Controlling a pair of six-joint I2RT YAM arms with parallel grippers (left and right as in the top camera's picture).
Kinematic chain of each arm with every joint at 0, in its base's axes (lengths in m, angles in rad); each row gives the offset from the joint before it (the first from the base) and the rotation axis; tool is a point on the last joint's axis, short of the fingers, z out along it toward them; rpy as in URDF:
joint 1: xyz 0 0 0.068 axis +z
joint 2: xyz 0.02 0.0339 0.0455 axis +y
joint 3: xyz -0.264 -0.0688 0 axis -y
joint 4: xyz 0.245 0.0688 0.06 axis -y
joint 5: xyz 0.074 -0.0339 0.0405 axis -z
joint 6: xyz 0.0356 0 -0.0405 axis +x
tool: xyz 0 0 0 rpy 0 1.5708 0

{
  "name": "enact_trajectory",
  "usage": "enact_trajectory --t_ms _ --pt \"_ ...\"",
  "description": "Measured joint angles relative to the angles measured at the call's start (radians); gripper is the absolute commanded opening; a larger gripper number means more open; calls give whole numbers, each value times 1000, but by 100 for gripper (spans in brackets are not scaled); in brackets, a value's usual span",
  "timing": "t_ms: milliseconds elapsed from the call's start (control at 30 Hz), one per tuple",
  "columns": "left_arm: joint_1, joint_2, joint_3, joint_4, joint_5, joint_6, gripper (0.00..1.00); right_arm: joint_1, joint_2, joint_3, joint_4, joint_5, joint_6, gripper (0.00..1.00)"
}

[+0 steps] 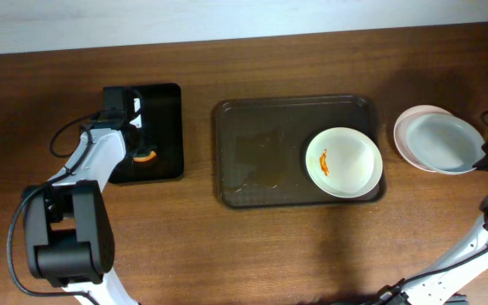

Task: Clean dirty plates on tray and stack at the side
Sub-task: 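Lift the back plate with the right gripper and stack it on the right plate, then move the right gripper back to grip the rim of the last plate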

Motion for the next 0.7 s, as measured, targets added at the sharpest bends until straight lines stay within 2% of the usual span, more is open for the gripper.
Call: enact_trajectory --t_ms 33,67,100,267,333,433,467,600,700 --pt "0 0 0 0 0 0 0 8 0 -2 4 -1 0 17" --pt "0 0 0 0 0 0 0 21 0 -2 10 1 2 26" --pt "0 0 0 1 0 0 0 42 0 -2 12 0 2 45" --pt "0 0 0 3 0 0 0 156 0 3 -70 -91 -35 45" --pt "0 0 0 3 0 0 0 220 -20 51 -150 -141 -66 58" --pt "0 0 0 4 0 0 0 380 -126 79 -218 -78 -129 60" --pt "0 0 0 3 0 0 0 445 -133 67 -169 -21 -139 63" --pt "0 0 0 5 0 0 0 619 -130 -99 40 115 -208 84" --pt "0 0 0 5 0 0 0 700 -131 -200 198 209 -225 87"
